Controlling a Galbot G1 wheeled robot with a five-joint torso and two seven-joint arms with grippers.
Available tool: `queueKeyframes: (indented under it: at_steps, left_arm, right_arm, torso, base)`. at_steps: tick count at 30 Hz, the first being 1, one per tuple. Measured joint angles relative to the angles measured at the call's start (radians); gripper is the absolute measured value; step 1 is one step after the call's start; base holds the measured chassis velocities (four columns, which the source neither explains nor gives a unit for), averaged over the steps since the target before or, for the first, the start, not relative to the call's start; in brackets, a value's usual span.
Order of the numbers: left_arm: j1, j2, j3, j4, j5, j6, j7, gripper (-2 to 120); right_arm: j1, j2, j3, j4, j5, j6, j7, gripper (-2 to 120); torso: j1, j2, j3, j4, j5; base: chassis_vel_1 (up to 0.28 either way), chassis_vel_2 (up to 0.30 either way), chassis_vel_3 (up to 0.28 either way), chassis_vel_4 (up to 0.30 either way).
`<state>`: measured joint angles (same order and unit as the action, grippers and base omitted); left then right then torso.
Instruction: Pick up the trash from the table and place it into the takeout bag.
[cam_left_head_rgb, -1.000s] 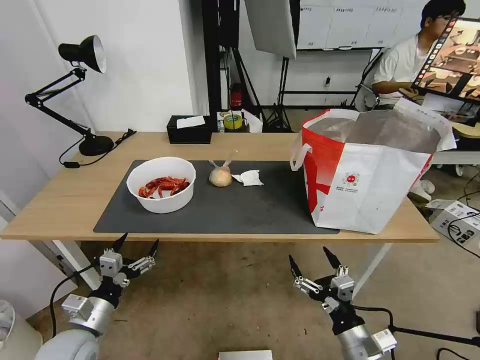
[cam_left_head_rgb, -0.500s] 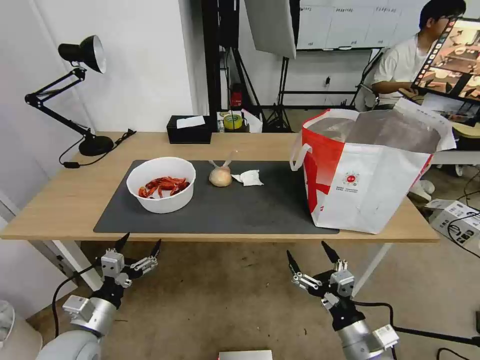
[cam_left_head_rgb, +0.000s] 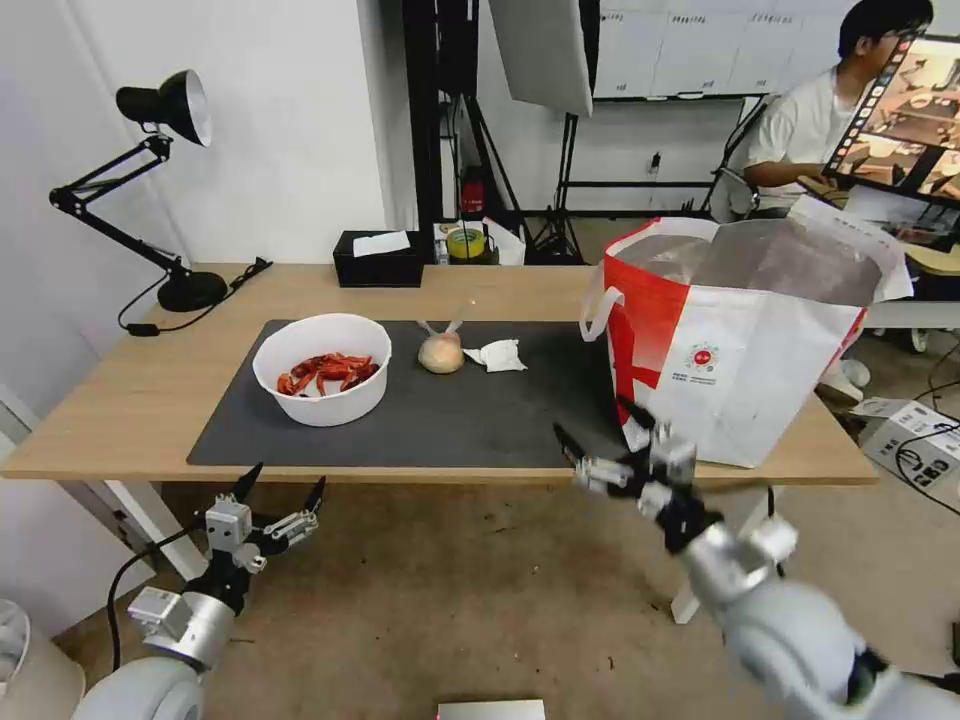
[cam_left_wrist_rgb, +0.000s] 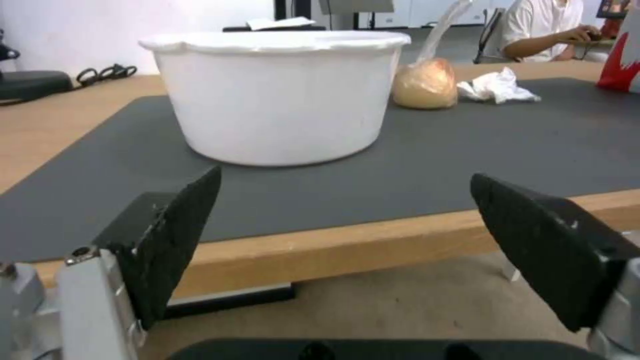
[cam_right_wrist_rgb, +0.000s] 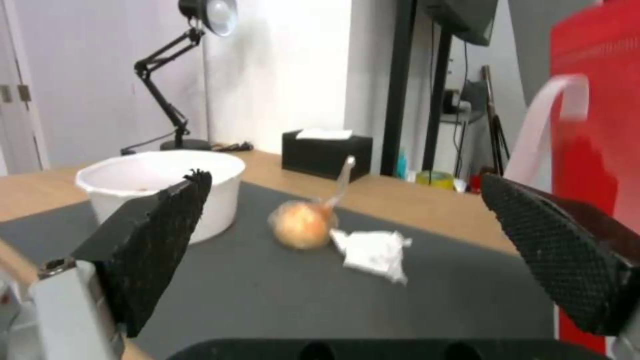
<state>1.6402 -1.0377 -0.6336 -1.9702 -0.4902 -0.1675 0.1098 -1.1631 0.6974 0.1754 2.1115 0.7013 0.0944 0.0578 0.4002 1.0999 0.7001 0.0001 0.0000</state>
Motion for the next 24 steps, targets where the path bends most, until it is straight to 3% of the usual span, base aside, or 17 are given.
queueKeyframes:
  at_steps: [8,16,20,24]
  left_arm:
    - [-0.018,0.004,0.01,0.002,-0.011,0.003,-0.001,100]
    - [-0.024,0.009,0.011,0.009,-0.012,0.006,-0.002,100]
    - [-0.025,0.009,0.011,0.011,-0.012,0.007,-0.002,100]
    - [-0.027,0.008,0.014,0.02,-0.011,0.007,-0.002,100]
  right_arm:
    - [0.237,0.007,-0.183,-0.116,0.071,-0.083,0.067,100]
    - [0.508,0.15,-0.41,-0.303,0.131,-0.201,0.238,100]
    - [0.585,0.195,-0.46,-0.36,0.15,-0.241,0.286,100]
    - [0.697,0.292,-0.529,-0.451,0.215,-0.318,0.386,100]
  torso:
    - [0.0,0.0,0.0,-0.0001,0.0]
    - [0.0,0.0,0.0,-0.0001,0.0001]
    - [0.0,0.0,0.0,-0.0001,-0.0006]
    - [0.0,0.0,0.0,0.0,-0.0006]
  base:
    - [0.0,0.0,0.0,0.0]
    - [0.0,0.0,0.0,0.0]
    - [0.0,0.0,0.0,0.0]
    - [0.0,0.0,0.0,0.0]
